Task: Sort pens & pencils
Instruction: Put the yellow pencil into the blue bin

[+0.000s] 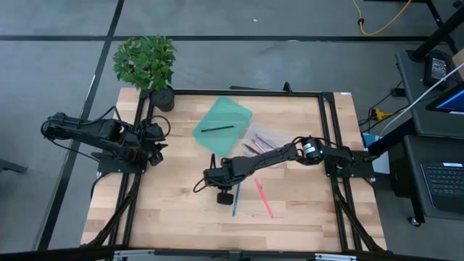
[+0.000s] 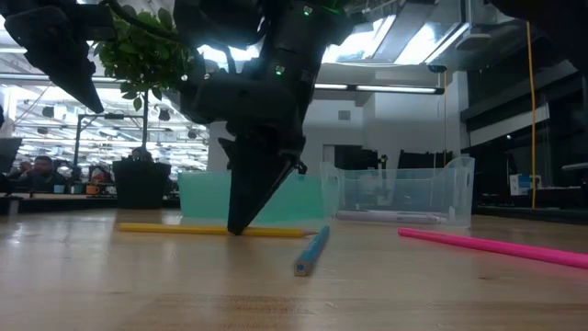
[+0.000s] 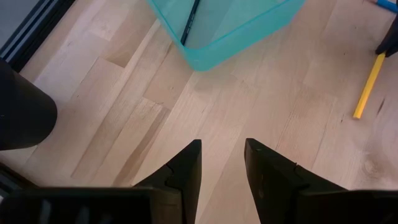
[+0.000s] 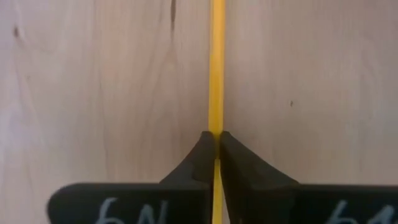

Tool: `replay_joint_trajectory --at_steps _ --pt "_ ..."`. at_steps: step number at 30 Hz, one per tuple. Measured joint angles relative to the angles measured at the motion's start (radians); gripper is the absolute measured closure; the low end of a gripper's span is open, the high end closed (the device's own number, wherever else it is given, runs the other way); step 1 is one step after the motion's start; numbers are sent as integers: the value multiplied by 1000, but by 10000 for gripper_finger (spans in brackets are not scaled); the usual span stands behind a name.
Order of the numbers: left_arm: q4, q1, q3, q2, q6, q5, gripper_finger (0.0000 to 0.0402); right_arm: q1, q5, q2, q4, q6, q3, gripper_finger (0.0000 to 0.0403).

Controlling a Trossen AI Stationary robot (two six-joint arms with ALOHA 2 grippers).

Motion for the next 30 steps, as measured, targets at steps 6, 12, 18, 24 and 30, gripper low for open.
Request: replay_joint_trajectory --at_steps 6,12,18,24,30 --pt "0 0 0 0 0 0 286 1 4 2 -29 -3 25 401" --pt "0 0 0 0 0 0 286 4 2 2 -24 -3 27 401" --pt "0 0 0 0 0 0 286 6 -28 2 3 -4 21 383" --pt "0 0 0 0 0 0 286 6 -29 1 5 2 9 343" --pt "0 0 0 0 0 0 286 6 -29 1 6 24 9 321"
